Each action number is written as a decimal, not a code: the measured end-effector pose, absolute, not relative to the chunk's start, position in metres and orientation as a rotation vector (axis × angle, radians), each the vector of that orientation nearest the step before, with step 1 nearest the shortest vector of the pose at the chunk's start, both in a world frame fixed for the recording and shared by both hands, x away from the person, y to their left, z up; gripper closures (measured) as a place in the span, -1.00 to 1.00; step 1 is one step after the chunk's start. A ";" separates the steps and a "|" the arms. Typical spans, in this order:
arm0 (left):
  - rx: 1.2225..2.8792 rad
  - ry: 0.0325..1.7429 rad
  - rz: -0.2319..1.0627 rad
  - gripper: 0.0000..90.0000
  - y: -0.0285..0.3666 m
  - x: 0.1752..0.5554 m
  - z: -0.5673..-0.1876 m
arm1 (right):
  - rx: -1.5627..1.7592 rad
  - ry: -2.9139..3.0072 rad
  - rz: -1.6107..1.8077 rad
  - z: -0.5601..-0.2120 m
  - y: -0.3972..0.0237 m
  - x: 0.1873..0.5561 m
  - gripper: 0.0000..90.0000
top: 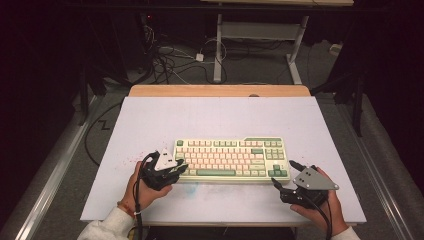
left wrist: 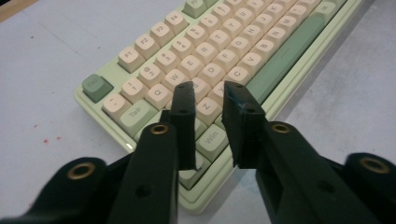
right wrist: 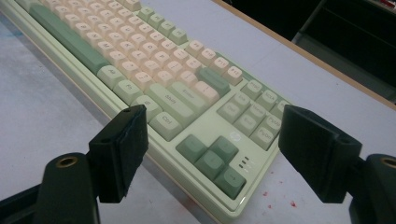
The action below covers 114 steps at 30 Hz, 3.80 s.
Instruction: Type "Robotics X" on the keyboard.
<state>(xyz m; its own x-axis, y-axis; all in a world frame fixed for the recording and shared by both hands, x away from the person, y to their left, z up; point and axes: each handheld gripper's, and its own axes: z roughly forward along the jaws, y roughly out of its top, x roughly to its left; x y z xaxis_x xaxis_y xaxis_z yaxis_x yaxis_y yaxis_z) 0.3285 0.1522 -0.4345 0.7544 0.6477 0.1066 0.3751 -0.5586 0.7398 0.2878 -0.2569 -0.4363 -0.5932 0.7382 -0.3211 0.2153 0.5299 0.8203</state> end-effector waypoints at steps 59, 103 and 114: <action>2.369 0.644 0.457 0.90 0.097 0.369 -0.435 | 0.761 2.129 0.949 -0.439 -0.255 0.291 -0.46; 2.353 0.715 0.511 0.84 0.123 0.375 -0.436 | 0.685 2.178 0.995 -0.436 -0.223 0.305 -0.46; 2.385 0.711 0.475 0.83 0.116 0.379 -0.442 | 0.659 2.195 0.991 -0.438 -0.213 0.306 -0.46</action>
<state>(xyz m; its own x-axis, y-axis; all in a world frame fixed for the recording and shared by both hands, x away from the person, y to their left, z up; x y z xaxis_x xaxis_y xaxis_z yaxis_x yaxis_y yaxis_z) 0.3795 0.1156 -0.4424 0.7927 0.5879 0.1614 0.3735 -0.6776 0.6335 0.3058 -0.2135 -0.4382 -0.6741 0.6559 -0.3398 0.1791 0.5913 0.7863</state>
